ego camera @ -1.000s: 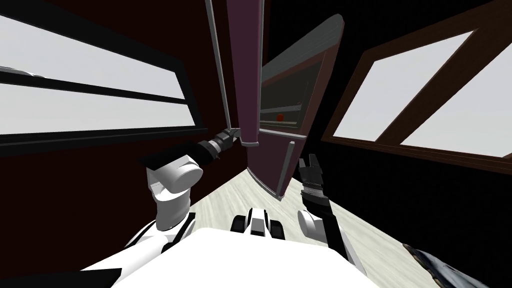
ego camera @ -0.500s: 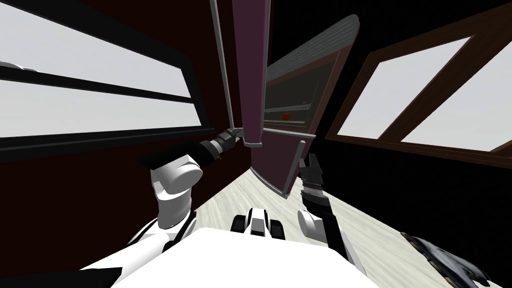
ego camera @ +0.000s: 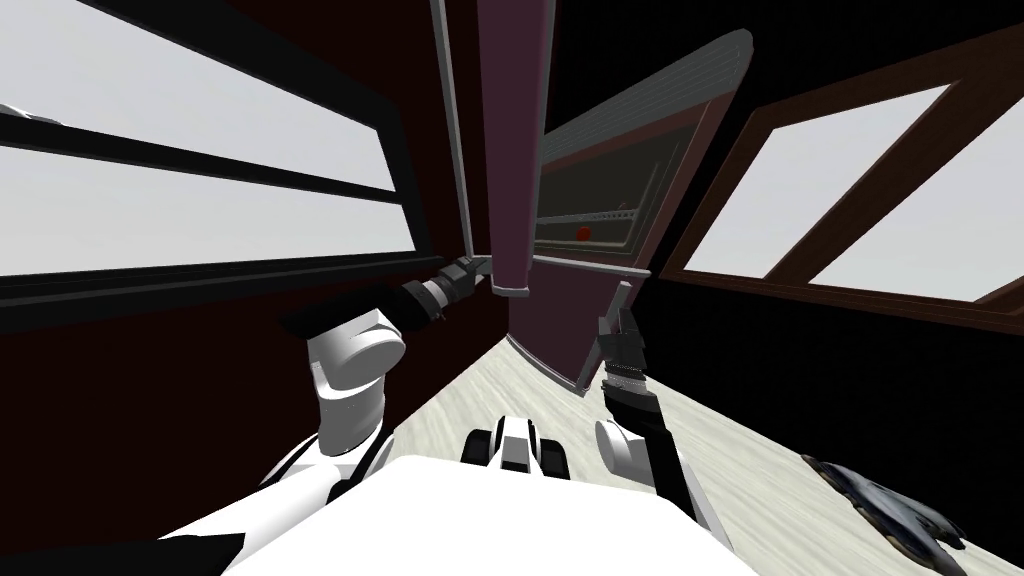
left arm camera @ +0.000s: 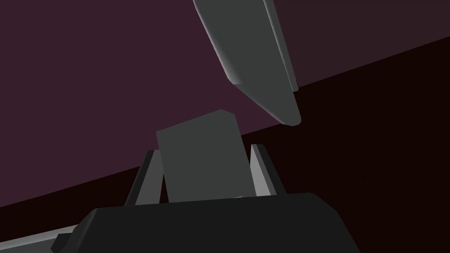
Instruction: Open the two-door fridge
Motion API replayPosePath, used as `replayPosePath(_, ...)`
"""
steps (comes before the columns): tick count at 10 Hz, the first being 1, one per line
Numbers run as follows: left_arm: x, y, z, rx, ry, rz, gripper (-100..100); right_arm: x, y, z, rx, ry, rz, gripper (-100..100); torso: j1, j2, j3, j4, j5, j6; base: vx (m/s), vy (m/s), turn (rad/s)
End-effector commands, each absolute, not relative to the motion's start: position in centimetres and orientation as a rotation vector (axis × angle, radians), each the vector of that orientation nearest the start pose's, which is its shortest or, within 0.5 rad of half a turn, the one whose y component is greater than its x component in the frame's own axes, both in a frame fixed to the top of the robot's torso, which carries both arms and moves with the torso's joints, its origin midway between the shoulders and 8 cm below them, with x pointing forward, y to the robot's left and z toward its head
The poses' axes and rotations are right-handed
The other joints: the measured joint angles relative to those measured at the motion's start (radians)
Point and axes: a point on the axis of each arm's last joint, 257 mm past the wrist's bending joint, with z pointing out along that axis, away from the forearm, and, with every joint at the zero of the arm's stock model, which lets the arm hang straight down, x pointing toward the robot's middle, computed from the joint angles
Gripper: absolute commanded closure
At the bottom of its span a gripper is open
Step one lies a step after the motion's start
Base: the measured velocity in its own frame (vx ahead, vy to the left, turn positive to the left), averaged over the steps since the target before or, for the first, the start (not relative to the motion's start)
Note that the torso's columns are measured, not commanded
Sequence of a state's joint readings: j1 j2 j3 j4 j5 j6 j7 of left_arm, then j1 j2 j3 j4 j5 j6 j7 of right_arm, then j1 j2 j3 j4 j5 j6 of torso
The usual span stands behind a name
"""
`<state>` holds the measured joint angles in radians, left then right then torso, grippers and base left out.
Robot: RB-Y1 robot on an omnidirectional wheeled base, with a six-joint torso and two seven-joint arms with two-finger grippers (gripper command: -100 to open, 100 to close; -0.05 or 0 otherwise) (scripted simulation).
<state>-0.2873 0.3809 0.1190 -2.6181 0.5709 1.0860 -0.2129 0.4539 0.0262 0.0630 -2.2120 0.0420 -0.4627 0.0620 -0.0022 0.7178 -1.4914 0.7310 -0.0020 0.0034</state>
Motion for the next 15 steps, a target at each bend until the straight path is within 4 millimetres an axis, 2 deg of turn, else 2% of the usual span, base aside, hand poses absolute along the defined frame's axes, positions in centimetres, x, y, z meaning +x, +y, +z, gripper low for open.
replayPosePath(1, 42.0, 12.3, 11.2, -0.517, 1.491, -1.348, 100, 37.0, -25.2, 0.2, 0.681, 0.68, 1.285, 0, 0.004, -0.001, -0.001, 0.0, 0.002, 0.0, 0.029, 0.221, -0.102)
replayPosePath(4, 41.8, 11.6, 11.2, -0.5, 1.501, -1.368, 100, 37.0, -25.3, 0.2, 0.681, 0.68, 1.285, 0, 0.004, -0.004, -0.004, 0.0, 0.001, 0.0, 0.043, 0.262, -0.05)
replayPosePath(7, 41.2, 10.1, 11.3, -0.467, 1.521, -1.408, 100, 37.0, -25.2, 0.2, 0.681, 0.68, 1.285, 0, -0.005, -0.01, -0.01, -0.001, -0.002, 0.002, 0.057, 0.231, -0.073)
replayPosePath(12, 40.5, 8.7, 11.3, -0.434, 1.54, -1.449, 100, 37.0, -25.2, 0.2, 0.681, 0.68, 1.285, 0, -0.004, -0.014, -0.013, -0.001, -0.003, 0.004, 0.046, 0.239, -0.068)
replayPosePath(13, 40.9, 8.7, 11.5, -0.438, 1.565, -1.453, -100, 37.0, -25.2, 0.2, 0.681, 0.68, 1.285, 0, -0.006, -0.012, -0.012, -0.001, -0.003, 0.003, -0.042, 0.105, 0.072)
replayPosePath(15, 41.3, 8.9, 12.5, -0.436, 1.565, -1.458, -100, 37.0, -25.2, 0.2, 0.681, 0.68, 1.286, 0, -0.016, 0.003, 0.001, 0.003, -0.005, 0.0, -0.018, -0.045, 0.042)
